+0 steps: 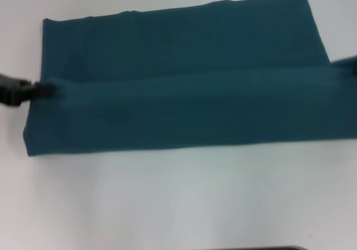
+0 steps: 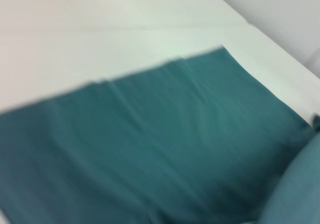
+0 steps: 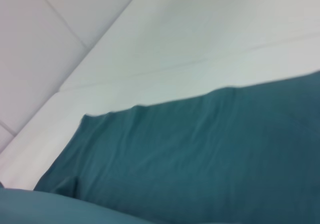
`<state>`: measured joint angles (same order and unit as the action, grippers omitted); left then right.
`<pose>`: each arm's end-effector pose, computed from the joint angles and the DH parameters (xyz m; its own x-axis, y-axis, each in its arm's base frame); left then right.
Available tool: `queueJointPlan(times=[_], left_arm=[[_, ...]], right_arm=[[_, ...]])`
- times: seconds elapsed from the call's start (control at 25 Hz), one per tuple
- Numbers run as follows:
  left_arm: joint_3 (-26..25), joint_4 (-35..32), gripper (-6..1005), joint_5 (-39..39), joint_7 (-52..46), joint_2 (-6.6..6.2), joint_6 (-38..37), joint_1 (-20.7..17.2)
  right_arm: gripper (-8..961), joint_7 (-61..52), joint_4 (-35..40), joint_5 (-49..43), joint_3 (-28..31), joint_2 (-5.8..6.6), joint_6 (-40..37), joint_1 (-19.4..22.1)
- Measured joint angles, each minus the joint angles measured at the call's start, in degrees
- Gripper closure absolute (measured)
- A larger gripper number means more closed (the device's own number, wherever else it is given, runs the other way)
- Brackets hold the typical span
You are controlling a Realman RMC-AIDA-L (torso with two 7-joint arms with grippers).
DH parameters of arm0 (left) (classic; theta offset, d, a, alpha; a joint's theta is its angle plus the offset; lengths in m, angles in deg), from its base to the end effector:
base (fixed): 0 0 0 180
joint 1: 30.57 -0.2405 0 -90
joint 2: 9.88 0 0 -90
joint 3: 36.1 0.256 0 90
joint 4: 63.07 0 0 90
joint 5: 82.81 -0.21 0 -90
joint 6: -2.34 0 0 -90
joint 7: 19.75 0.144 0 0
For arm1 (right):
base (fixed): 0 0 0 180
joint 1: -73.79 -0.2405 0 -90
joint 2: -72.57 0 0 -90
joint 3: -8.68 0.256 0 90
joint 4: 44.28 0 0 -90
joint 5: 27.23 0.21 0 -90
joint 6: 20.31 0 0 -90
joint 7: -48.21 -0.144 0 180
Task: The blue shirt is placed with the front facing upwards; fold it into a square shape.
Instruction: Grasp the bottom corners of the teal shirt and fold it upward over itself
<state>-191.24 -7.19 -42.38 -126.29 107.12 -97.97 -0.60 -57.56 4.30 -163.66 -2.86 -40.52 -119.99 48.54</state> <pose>-0.3029 0.3156 0.0768 0.6410 0.7005 0.3138 0.7637 -0.6231 -0.1691 0.3503 0.2870 0.1079 0.4400 -0.7186 -0.5385 -0.8876 -0.4389 -0.1396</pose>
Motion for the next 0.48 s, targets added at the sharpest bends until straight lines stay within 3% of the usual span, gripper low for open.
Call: queueJointPlan(times=[0.28,0.48], left_arm=[[0.53,-7.16,998,0.64,-2.46,0.43,14.24,6.49],[2.36,-10.24,998,0.71,-3.42,1.05,23.44,8.90]], right_arm=[[914,-0.70,-7.07,-0.03,-2.13,-0.31,13.11,-5.67],[914,-0.29,-12.23,0.00,-6.07,-0.65,24.84,-8.39]])
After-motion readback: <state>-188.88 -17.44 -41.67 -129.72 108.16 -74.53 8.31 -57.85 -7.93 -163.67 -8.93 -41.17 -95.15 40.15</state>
